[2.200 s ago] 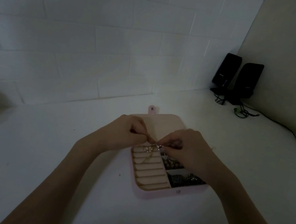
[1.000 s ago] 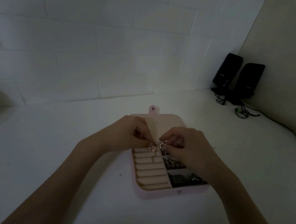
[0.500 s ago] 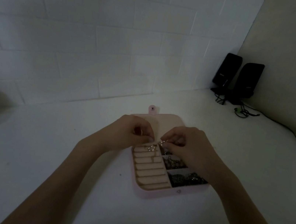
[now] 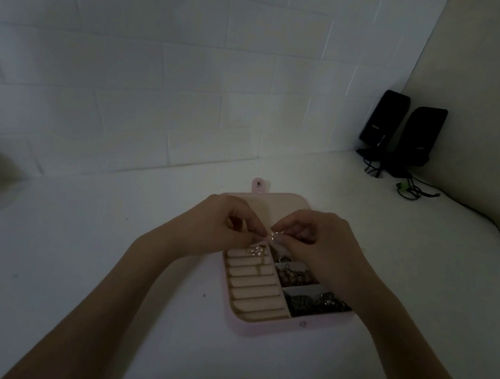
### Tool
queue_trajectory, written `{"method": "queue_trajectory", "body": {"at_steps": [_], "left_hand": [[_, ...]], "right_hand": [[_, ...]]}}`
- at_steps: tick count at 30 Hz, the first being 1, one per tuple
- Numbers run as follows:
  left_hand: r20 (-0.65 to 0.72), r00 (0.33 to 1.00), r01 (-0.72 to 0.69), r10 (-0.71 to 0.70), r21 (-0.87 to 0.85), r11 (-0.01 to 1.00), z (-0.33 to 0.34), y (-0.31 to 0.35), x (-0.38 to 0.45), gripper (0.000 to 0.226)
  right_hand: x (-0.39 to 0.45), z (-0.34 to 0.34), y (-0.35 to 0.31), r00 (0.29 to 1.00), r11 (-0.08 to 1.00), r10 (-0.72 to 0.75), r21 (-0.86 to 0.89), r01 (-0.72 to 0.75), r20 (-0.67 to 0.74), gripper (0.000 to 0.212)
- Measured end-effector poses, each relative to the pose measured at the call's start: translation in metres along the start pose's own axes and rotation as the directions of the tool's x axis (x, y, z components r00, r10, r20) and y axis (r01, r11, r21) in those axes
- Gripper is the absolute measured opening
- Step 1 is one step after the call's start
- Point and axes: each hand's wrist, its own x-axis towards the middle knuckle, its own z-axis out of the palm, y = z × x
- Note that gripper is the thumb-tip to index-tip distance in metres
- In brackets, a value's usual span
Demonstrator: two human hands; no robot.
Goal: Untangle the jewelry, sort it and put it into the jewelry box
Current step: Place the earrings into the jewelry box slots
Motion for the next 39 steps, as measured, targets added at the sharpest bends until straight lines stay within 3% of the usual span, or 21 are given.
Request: {"method": "queue_trajectory", "body": {"at_steps": [13, 23, 28, 34, 39], "left_hand": [[-0.011, 1.000, 0.025, -0.027, -0.130, 0.991, 0.0017, 0.0012, 0.0020, 0.010], [-0.071, 0.994, 0.061, -0.081, -0.249, 0.967, 0.0006, 0.0037, 0.0023, 0.018], [-0.066, 0.995, 0.050, -0.068, -0.248, 0.967, -0.0001, 0.0022, 0.0022, 0.019], [-0.098, 0.995, 0.017, -0.027, -0.108, 0.994, 0.0025, -0.0001, 0.0028, 0.031], [-0.114, 0.993, 0.016, -0.020, -0.036, 0.999, 0.0009, 0.0004, 0.0017, 0.028]], "right_hand": [[0.0023, -0.0019, -0.0013, 0.999, 0.984, -0.018, 0.179, 0.025, -0.038, 0.013], [0.0028, -0.0012, -0.0007, 0.999, 0.987, -0.025, 0.155, 0.031, -0.043, 0.014], [0.0018, -0.0014, 0.0009, 0.999, 0.992, -0.036, 0.120, 0.040, -0.040, 0.018], [-0.0002, -0.0006, 0.0012, 0.999, 0.996, -0.039, 0.079, 0.039, -0.004, 0.018], [-0.0027, 0.0056, -0.0027, 0.996, 0.996, -0.081, -0.041, 0.082, 0.029, 0.022]]}}
